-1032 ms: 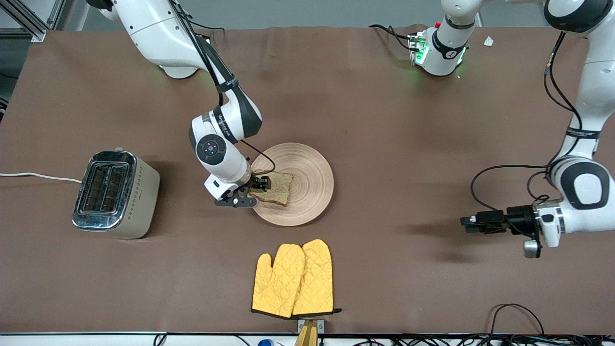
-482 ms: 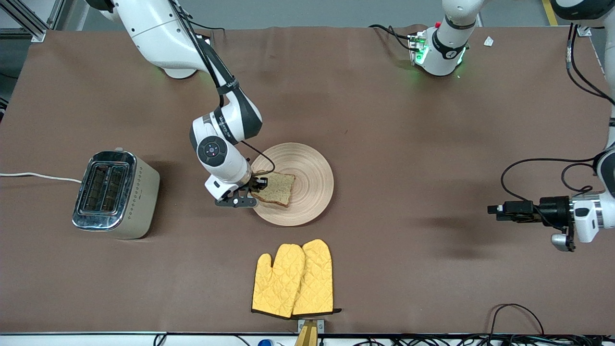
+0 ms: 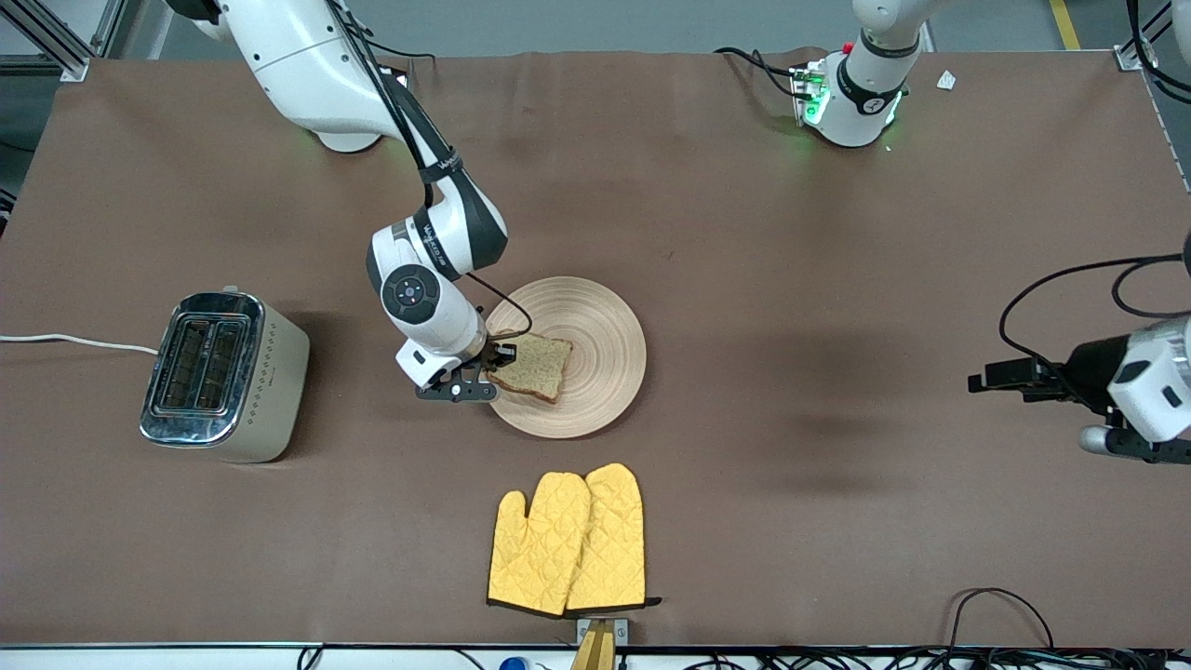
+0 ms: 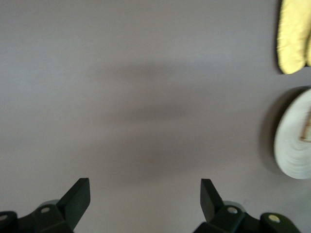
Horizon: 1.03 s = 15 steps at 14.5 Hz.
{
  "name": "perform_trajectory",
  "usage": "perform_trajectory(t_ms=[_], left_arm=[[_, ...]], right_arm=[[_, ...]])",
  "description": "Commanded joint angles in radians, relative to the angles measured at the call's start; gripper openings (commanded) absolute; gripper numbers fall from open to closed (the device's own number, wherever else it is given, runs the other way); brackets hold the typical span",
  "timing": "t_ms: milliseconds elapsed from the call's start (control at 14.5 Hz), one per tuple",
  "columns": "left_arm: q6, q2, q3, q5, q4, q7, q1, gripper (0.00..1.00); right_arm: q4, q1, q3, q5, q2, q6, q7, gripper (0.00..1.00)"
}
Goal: Move plate and put bread in toaster
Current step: 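Lift the bread with the right gripper and carry it to the toaster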
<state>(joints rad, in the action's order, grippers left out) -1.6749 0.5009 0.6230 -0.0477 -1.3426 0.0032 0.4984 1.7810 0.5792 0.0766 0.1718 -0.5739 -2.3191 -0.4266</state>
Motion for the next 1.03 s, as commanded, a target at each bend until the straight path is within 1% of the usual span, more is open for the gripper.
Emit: perform_trajectory(t_ms=[0, 138, 275, 413, 482, 619, 757, 826, 894, 963], left_arm=[[0.075, -0.088, -0.016, -0.049, -0.026, -0.086, -0.026, 1.0], [0.124, -0.149, -0.014, -0.049, -0.027, -0.117, -0.027, 1.0], [0.158, -0.209, -0.014, -0.07, -0.03, -0.115, -0.034, 1.0], [0.188, -0.242, 0.006, -0.106, -0.027, -0.104, -0.037, 1.0], [0.201, -0.249, 0.018, -0.116, -0.024, -0.103, -0.037, 1.0], [0.219, -0.277, 0.024, -0.159, -0.023, -0.103, -0.034, 1.0], [0.218, -0.321, 0.011, -0.167, -0.024, -0.1, -0.052, 1.0], [0.218, -0.338, -0.021, -0.167, -0.027, -0.095, -0.096, 1.0], [0.218, -0.367, -0.123, -0.144, -0.032, -0.095, -0.165, 1.0], [0.219, -0.38, -0.202, -0.124, -0.033, -0.095, -0.246, 1.0]], right_arm=[[-0.044, 0.005, 0.041, -0.043, 0.057, 0.145, -0.001, 0.0], [-0.092, -0.001, 0.066, -0.086, 0.089, 0.254, -0.003, 0.0], [-0.179, -0.002, 0.113, -0.15, 0.108, 0.402, 0.005, 0.0], [-0.286, -0.005, 0.14, -0.256, 0.108, 0.559, 0.02, 0.0], [-0.32, -0.013, 0.141, -0.312, 0.108, 0.613, 0.04, 0.0], [-0.363, -0.033, 0.141, -0.417, 0.108, 0.687, 0.118, 0.0], [-0.39, -0.071, 0.143, -0.51, 0.109, 0.747, 0.228, 0.0], [-0.399, -0.09, 0.149, -0.555, 0.109, 0.768, 0.283, 0.0], [-0.405, -0.108, 0.164, -0.593, 0.112, 0.783, 0.36, 0.0], [-0.405, -0.116, 0.189, -0.607, 0.112, 0.79, 0.42, 0.0]])
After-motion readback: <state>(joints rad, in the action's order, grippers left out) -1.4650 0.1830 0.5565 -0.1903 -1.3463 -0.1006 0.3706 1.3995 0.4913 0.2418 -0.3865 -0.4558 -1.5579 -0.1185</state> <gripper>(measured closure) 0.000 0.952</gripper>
